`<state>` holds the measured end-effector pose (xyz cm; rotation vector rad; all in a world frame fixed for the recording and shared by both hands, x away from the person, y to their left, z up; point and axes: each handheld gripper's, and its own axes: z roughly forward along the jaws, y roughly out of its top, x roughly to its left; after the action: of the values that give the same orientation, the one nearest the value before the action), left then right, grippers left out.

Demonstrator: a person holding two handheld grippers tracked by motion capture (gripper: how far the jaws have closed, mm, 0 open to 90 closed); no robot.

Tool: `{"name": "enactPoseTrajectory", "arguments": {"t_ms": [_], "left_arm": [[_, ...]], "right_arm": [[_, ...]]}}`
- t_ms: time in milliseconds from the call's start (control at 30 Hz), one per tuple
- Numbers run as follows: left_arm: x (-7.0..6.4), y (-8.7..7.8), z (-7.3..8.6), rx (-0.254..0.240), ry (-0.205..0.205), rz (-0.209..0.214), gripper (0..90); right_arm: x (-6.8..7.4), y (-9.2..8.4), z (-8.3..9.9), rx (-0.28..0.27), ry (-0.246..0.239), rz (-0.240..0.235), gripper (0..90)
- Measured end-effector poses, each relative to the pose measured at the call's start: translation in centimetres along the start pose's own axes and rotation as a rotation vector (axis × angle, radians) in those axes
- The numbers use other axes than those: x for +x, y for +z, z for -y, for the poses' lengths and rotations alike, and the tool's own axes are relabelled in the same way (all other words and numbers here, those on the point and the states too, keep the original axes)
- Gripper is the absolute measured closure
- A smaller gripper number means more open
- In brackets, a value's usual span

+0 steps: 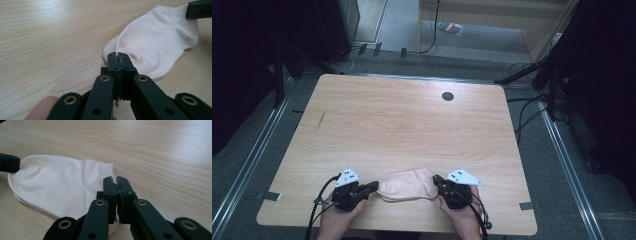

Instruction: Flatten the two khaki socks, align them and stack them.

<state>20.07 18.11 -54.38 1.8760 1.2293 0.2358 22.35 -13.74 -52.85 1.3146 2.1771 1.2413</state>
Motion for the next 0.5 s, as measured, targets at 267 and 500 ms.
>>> {"name": "enactPoseTrajectory", "arguments": {"t_ms": [267,500], "left_arm": [[0.2,-0.9,-0.2,-0.084,-0.027,-0.034,64.9],[-0.3,-1.4,-0.5,-0.146,-0.008,-0.004,65.4]], "right_arm": [[-0.2,-0.4,0.0,-0.017,0.033,-0.029,59.3],[-0.5,-1.5,0.0,-0.071,0.039,-0.001,68.7]]}}
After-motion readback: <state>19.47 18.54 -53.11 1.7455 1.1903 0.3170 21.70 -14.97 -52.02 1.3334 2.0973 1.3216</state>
